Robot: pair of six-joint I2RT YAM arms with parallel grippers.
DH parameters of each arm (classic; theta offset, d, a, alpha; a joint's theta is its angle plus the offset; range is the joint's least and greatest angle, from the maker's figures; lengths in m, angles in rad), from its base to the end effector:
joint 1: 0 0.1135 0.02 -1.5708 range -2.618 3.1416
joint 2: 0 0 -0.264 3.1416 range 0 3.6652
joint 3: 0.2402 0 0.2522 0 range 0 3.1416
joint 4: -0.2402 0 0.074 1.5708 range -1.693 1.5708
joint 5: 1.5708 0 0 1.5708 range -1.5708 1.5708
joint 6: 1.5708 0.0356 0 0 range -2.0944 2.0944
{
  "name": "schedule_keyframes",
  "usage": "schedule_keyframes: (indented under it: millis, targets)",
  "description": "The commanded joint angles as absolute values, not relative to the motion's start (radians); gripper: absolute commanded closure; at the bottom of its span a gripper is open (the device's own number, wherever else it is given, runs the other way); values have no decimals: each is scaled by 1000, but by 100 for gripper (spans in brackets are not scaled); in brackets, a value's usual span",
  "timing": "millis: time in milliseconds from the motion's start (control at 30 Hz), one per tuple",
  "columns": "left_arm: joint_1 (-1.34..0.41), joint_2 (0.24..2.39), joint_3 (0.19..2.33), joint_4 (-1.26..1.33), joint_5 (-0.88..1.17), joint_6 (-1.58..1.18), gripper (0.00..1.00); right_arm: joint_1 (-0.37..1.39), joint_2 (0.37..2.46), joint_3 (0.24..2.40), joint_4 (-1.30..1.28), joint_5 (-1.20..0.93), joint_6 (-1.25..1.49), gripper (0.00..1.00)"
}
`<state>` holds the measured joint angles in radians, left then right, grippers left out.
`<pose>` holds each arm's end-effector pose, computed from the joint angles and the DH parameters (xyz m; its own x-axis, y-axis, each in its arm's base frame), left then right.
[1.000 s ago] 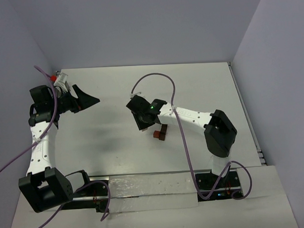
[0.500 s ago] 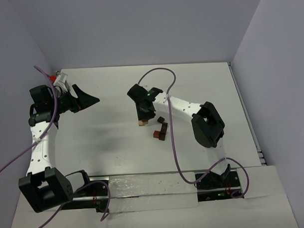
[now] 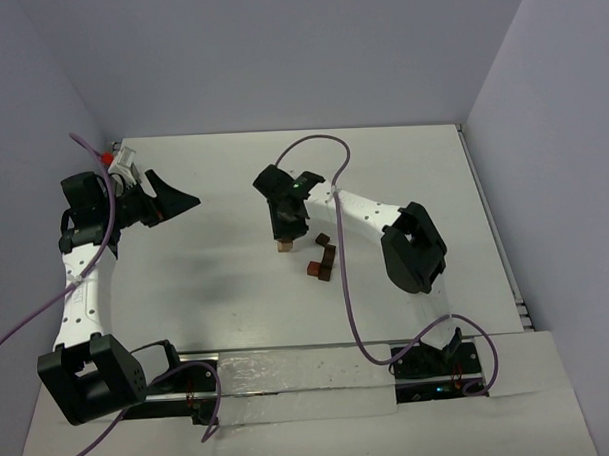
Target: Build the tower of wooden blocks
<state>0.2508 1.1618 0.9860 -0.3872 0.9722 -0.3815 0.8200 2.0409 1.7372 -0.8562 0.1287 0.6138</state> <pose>0.2458 0.0326 0.3218 -0.6798 -0.3907 -0.6207 0.3058 0.6182 -0.7241 0.3001 0.3149 0.2327 -0.9088 -0.1366 -0.3943 -0.2039 0.9698 0.1339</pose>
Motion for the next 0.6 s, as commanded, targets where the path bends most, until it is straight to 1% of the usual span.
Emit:
schedule_keyframes:
  millis: [0,467,567]
  targets:
    - [258,1159,980,-335,978,-388,1,821,2057,1807,-887,135,638,100]
    - [259,1159,975,-328,980,-393,1,820,2120,1870,-897,159,637,100]
    - [259,1160,975,-324,982,-397,1,817,2135,1886,-901,158,637,97]
